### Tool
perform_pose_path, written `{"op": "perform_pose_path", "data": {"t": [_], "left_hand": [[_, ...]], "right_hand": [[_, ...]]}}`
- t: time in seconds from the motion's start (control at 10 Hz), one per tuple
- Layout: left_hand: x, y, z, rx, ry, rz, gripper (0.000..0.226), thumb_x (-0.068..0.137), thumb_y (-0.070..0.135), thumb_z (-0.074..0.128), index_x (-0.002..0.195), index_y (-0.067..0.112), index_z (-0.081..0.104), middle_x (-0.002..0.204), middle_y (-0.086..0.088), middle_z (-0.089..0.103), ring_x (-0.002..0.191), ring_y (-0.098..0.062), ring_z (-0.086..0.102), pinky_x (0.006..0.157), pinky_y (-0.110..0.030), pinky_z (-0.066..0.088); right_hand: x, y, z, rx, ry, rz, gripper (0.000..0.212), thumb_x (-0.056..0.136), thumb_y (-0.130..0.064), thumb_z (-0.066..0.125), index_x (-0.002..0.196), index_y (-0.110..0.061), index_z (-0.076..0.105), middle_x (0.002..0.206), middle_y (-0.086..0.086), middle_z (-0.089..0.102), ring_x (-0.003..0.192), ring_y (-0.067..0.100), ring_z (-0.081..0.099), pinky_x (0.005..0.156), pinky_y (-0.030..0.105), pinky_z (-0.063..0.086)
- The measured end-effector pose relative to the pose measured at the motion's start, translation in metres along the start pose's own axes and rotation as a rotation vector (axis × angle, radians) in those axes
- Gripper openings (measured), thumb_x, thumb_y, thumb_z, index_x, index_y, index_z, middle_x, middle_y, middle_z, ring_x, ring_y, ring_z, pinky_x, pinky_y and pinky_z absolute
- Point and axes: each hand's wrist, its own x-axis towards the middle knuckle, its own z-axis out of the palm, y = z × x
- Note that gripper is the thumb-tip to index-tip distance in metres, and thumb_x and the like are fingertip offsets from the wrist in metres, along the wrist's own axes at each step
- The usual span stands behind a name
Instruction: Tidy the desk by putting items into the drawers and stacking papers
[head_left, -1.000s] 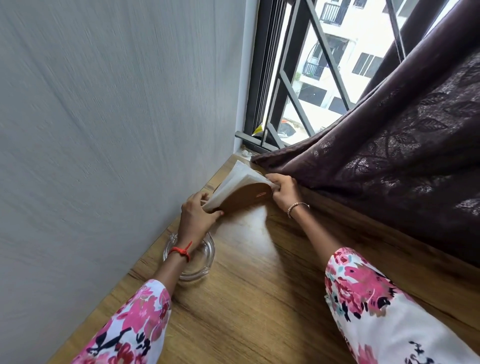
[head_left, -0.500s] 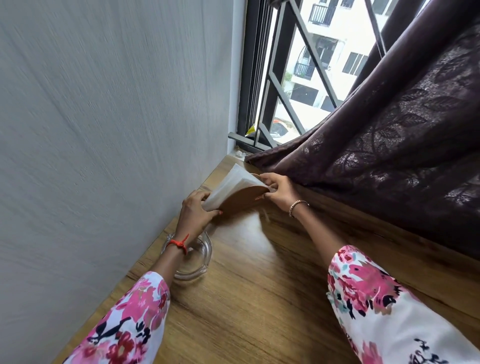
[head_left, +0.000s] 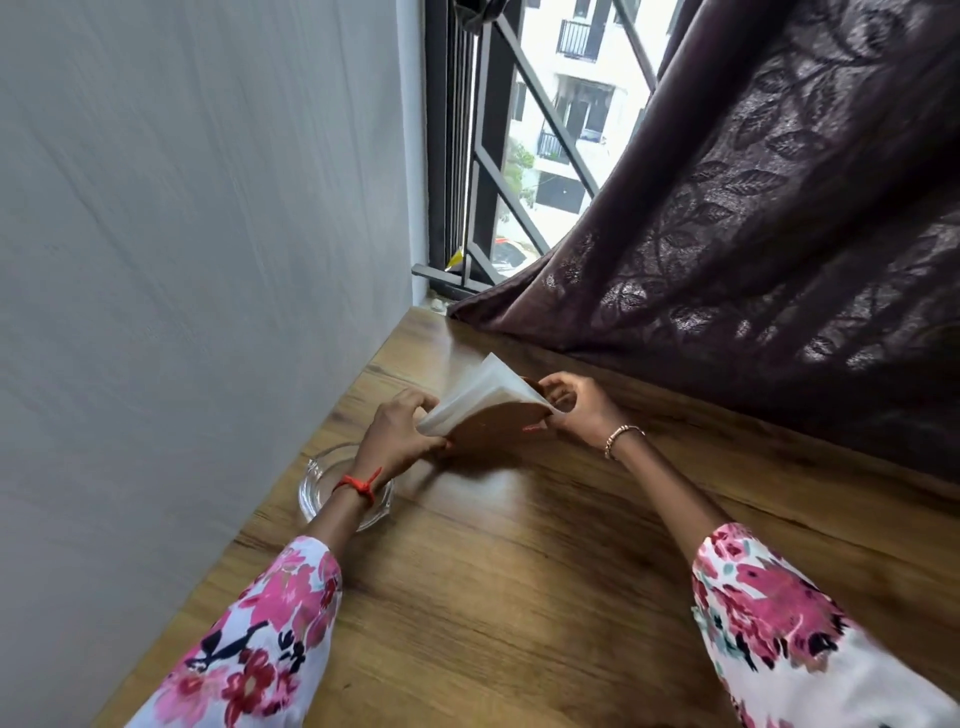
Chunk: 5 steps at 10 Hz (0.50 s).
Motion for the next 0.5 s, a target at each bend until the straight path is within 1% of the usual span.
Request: {"op": "perform_pose_path", "data": {"t": [0.1,0.2,0.3,0.4,0.5], "left_hand": [[-0.001,0.001,0.003,0.059,-0.051,-0.008,0.054,0.058,0.023,0.084,0.106,0.012,0.062,0.113,-0.001,0.055,0.108,-0.016,0.049,0.099,-0.030,0.030],[-0.005,0.007,0.001,0.134,-0.066,-0.037,0.073,0.059,0.035,0.083,0.122,0.017,0.053,0.129,-0.002,0.045,0.125,-0.017,0.040,0.113,-0.050,0.012],[-0.008,0.015,-0.003,0.183,-0.021,-0.024,0.085,0.060,0.040,0.082,0.132,0.016,0.042,0.136,-0.005,0.037,0.132,-0.020,0.031,0.115,-0.049,0.007],[-0.022,0.027,-0.007,0.170,0.048,0.023,0.090,0.063,0.042,0.080,0.136,0.013,0.035,0.140,-0.009,0.030,0.134,-0.025,0.026,0.114,-0.051,0.011],[-0.037,0.035,-0.002,0.171,0.139,0.112,0.088,0.070,0.040,0.075,0.139,0.012,0.028,0.144,-0.010,0.024,0.139,-0.027,0.016,0.114,-0.053,0.008]], "right_hand": [[-0.009,0.004,-0.003,-0.012,-0.007,0.038,0.051,0.066,0.006,0.073,0.113,-0.007,0.058,0.091,0.006,0.054,0.082,0.015,0.048,0.055,0.007,0.039],[-0.024,0.001,-0.008,-0.023,-0.005,0.067,0.062,0.065,0.004,0.076,0.122,-0.007,0.052,0.101,0.006,0.054,0.090,0.013,0.046,0.068,0.019,0.040],[-0.039,-0.002,-0.013,-0.001,0.043,0.070,0.068,0.067,0.001,0.076,0.128,-0.009,0.047,0.120,0.012,0.054,0.107,0.014,0.047,0.083,0.018,0.034],[-0.066,-0.006,-0.016,-0.033,0.115,0.059,0.066,0.068,-0.001,0.076,0.127,-0.008,0.048,0.131,0.014,0.049,0.124,0.021,0.045,0.092,0.019,0.033],[-0.094,-0.003,-0.015,-0.094,0.211,0.067,0.060,0.071,-0.007,0.074,0.126,-0.008,0.049,0.131,0.011,0.048,0.124,0.022,0.044,0.094,0.019,0.031]]}}
